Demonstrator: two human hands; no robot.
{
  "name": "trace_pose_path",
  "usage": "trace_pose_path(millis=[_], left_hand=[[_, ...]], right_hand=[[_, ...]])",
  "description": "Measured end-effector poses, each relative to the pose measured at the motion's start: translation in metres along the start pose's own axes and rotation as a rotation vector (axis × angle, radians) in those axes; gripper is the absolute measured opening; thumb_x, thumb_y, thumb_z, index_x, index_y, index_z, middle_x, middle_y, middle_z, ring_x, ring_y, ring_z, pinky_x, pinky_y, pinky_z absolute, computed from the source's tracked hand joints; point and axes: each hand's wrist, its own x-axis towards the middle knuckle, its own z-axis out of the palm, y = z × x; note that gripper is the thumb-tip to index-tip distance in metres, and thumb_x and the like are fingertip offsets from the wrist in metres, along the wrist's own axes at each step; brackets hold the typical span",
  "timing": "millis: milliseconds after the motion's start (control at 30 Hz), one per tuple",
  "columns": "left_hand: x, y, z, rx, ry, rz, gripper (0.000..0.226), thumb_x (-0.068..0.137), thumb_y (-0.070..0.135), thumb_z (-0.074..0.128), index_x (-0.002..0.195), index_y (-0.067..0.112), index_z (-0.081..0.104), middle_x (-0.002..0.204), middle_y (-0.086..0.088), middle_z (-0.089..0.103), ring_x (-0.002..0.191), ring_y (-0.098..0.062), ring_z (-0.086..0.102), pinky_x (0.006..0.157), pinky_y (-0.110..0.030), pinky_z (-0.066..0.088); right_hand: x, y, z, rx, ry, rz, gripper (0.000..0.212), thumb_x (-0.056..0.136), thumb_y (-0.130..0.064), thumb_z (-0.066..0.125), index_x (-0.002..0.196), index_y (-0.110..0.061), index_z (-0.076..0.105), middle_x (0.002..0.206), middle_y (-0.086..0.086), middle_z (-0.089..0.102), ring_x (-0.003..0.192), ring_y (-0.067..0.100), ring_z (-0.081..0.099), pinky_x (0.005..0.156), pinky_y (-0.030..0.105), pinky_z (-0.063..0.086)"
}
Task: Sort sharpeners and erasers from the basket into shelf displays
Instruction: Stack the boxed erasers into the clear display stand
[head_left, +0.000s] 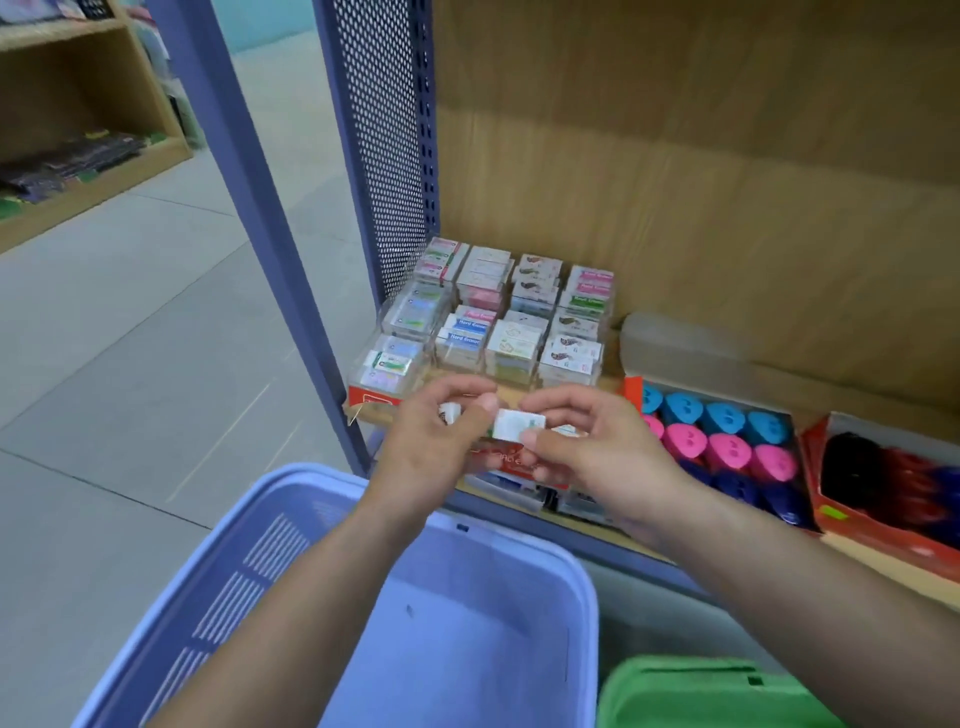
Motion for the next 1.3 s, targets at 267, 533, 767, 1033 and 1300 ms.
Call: trace_pose_path(millis=[267,533,767,1033,1300], left_hand=[[-0.012,0.002,0.025,0.251,-0.156,0.016,0.014,0.087,0.015,0.077,0.098,0.021,0.071,0.082,0.003,0.067,0.049,-0.016,0.047,0.044,-0.025,0.038],[-0.018,-0.004,0.041,0.238,-0.121,0.01,0.033,0.083,0.003,0.078,0.106,0.024,0.068,0.094,0.007,0.071,0.046,-0.014,0.044,0.042,-0.021,0.036],[-0.013,-0.012,0.047,0.225,-0.133,-0.005,0.03,0.085,0.004,0.076,0.109,0.021,0.067,0.098,-0.003,0.071,0.048,-0.015,0.045,0.044,-0.026,0.039],[-0.002,-0.03,0.016,0.109,-0.1,-0.142,0.042,0.094,-0.013,0.052,0.121,0.017,0.059,0.11,-0.011,0.073,0.085,-0.019,0.073,0.091,-0.043,0.058],[0.002,-0.034,-0.036,-0.002,-0.046,-0.102,0.038,0.095,-0.008,0.056,0.127,0.011,0.048,0.115,-0.005,0.074,0.102,-0.028,0.073,0.08,-0.039,0.06]], right_hand=[[-0.02,0.021,-0.043,0.187,0.08,-0.045,0.007,0.085,-0.007,0.073,0.09,-0.009,0.076,0.096,0.019,0.073,0.084,0.022,0.068,0.087,0.038,0.057],[-0.017,0.03,-0.063,0.21,0.085,-0.089,0.035,0.076,0.012,0.076,0.104,-0.008,0.07,0.1,0.009,0.076,0.09,0.022,0.075,0.074,0.024,0.057],[-0.021,0.042,-0.068,0.121,0.015,0.032,0.025,0.087,0.0,0.072,0.11,-0.01,0.069,0.081,0.01,0.071,0.066,0.017,0.065,0.057,0.025,0.056],[-0.017,0.057,-0.07,-0.1,0.098,0.109,0.014,0.09,-0.008,0.073,0.102,-0.014,0.07,0.08,0.001,0.075,0.071,0.014,0.066,0.063,0.026,0.053],[0.02,0.03,-0.03,-0.252,0.055,-0.02,0.013,0.089,-0.011,0.075,0.101,-0.017,0.071,0.089,0.011,0.075,0.07,0.022,0.068,0.07,0.031,0.06]])
